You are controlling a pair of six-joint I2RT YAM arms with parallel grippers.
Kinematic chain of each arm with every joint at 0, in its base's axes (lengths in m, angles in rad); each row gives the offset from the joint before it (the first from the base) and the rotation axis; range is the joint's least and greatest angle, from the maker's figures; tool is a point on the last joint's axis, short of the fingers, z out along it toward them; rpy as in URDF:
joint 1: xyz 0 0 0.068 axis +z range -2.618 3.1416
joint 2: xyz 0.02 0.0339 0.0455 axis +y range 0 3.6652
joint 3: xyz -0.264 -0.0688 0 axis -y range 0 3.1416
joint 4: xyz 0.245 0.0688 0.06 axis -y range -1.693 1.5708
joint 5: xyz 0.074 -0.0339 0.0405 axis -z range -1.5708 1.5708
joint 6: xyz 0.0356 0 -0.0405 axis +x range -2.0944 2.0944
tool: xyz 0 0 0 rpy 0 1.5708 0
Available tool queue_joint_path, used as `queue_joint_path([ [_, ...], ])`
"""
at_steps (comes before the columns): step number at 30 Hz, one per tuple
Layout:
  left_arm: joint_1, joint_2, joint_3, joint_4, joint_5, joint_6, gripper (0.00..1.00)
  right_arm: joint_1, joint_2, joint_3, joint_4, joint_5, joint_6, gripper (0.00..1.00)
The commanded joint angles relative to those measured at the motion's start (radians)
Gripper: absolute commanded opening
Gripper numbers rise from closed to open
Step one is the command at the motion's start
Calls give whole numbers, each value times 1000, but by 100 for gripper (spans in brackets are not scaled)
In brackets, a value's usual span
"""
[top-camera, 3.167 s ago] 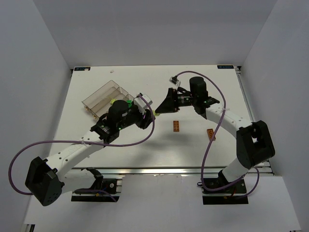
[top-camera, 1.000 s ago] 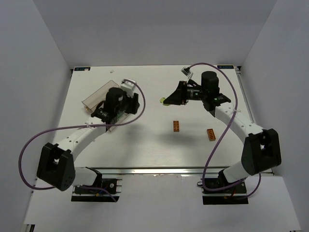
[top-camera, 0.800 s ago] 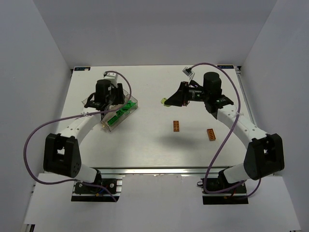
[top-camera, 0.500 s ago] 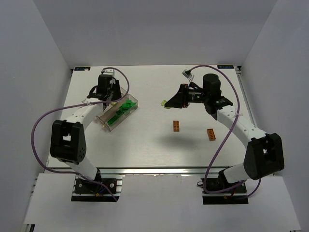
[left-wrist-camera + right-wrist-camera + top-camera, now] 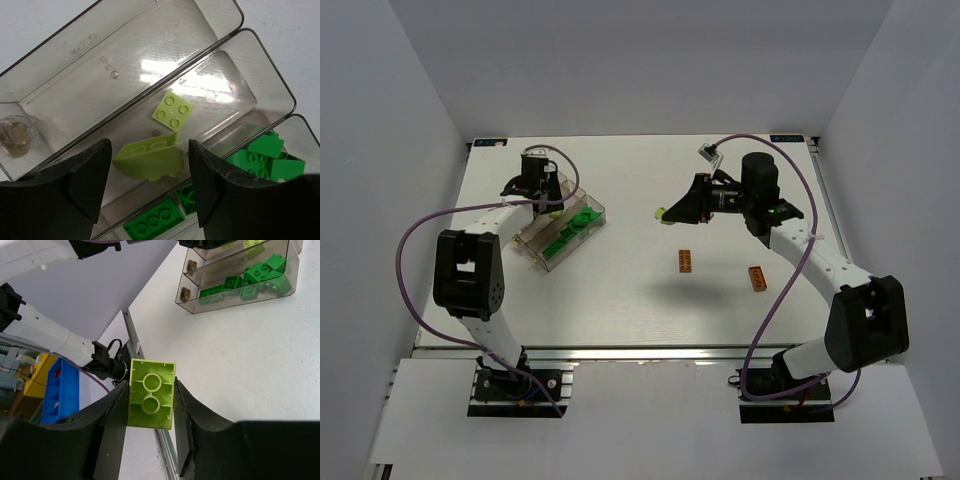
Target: Sort the legos into containers by color
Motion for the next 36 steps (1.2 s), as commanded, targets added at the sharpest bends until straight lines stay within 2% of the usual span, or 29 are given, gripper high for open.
queue_joint_path([
  [1, 7, -34, 24, 2, -35, -9, 74, -6, -23, -8, 38, -17, -25, 0],
  [2, 10, -36, 19, 4, -34, -9, 80, -8, -20, -8, 36, -15, -28, 0],
  [5, 15, -39, 11, 5, -22, -12, 88, -9, -5, -1, 24, -14, -41, 0],
  [6, 13, -42, 13, 4, -17, -15, 98, -9, -2, 1, 21, -14, -42, 0],
  [12, 15, -83, 8, 5, 3, -21, 98, -9, 17, 13, 1, -9, -65, 0],
  [15, 13, -157, -9, 19, 31, -30, 98, -8, 26, 25, -8, -11, -82, 0],
  [18, 13, -281, -53, 59, 61, -39, 98, 7, 50, 59, -34, -3, -107, 0],
  [22, 13, -448, -137, 106, 171, -78, 98, 61, 105, 157, -170, 61, -249, 0],
  [26, 13, -617, -220, 166, 239, -128, 98, 190, 181, 306, -292, 205, -390, 0],
  [32, 12, -782, -289, 228, 247, -154, 98, 331, 372, 591, -392, 254, -453, 0],
  [35, 10, -855, -297, 231, 216, -154, 98, 372, 509, 803, -462, 290, -479, 0],
  [36, 12, -888, -303, 235, 209, -151, 98, 383, 586, 925, -481, 314, -492, 0],
])
